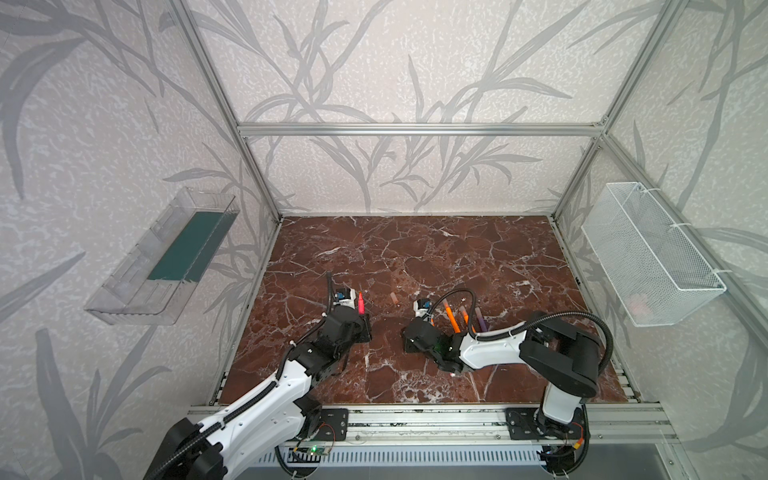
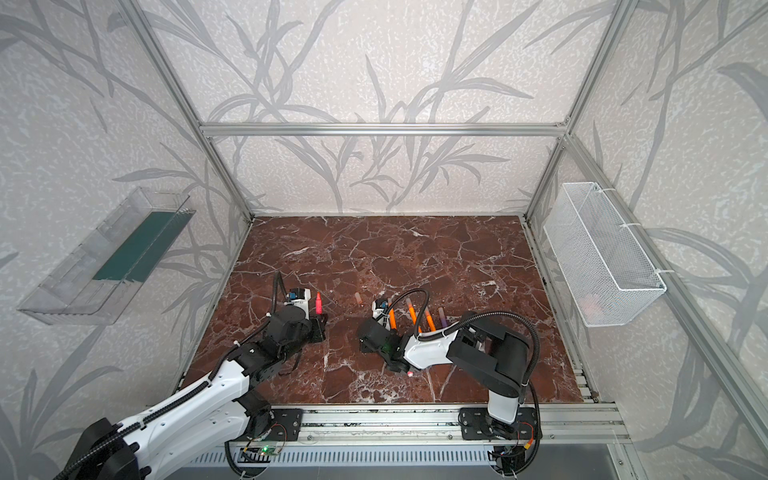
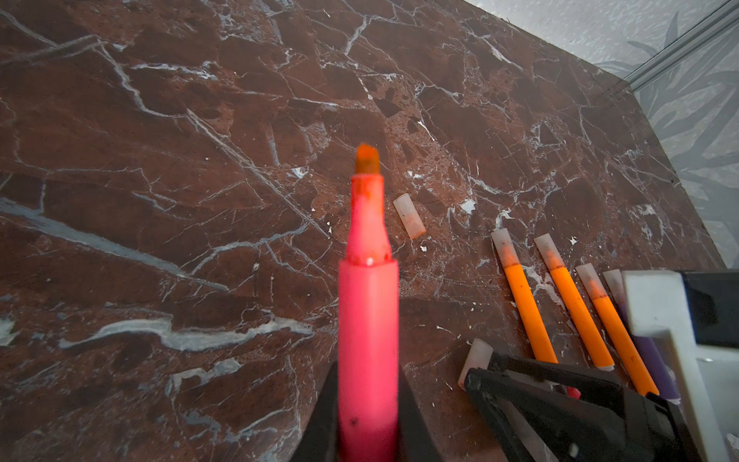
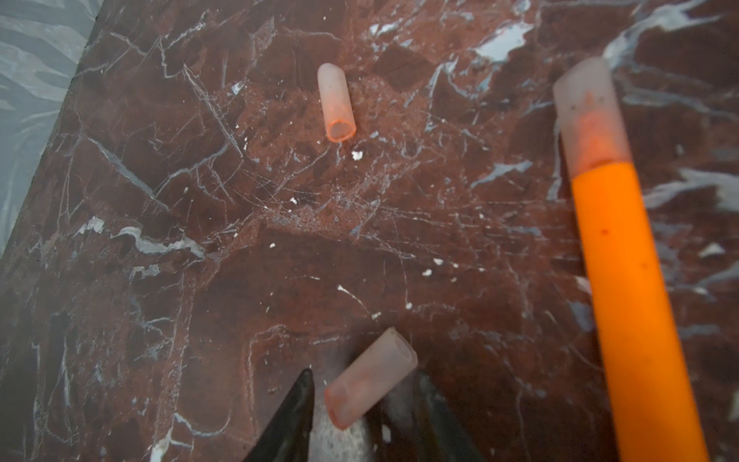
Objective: Insert the pens into the pen caps
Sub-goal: 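Lower the right gripper and grasp a pale pink cap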
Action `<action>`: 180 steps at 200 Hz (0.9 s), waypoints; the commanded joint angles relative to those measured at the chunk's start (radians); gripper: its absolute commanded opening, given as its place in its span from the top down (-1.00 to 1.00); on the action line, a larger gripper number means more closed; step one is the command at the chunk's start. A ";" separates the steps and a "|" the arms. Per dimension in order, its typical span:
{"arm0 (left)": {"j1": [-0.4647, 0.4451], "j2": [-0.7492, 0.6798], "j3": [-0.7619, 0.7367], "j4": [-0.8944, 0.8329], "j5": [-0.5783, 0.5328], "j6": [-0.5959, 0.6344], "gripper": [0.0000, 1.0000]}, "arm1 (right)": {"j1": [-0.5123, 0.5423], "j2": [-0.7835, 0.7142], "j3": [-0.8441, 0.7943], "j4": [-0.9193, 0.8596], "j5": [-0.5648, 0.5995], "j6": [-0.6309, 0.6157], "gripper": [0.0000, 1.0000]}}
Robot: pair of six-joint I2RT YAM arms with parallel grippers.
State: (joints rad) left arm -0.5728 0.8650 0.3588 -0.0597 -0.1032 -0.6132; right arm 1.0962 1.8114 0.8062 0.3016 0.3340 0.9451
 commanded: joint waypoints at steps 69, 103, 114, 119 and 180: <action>0.006 -0.023 0.004 0.003 -0.016 -0.002 1.00 | -0.006 0.133 0.230 -0.325 0.064 -0.088 0.13; 0.006 -0.038 -0.002 -0.004 -0.016 -0.001 1.00 | -0.006 0.179 0.314 -0.453 0.122 -0.109 0.33; 0.005 -0.046 -0.004 -0.005 -0.017 0.000 1.00 | -0.006 0.191 0.334 -0.480 0.139 -0.120 0.34; 0.005 -0.048 -0.006 -0.005 -0.017 0.000 1.00 | -0.006 0.196 0.343 -0.494 0.146 -0.122 0.35; 0.005 -0.059 -0.009 -0.006 -0.013 -0.003 1.00 | -0.007 0.212 0.384 -0.568 0.192 -0.145 0.38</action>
State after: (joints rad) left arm -0.5724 0.8181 0.3584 -0.0593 -0.1032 -0.6128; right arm 1.0946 1.9919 1.1721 -0.1547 0.4866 0.8192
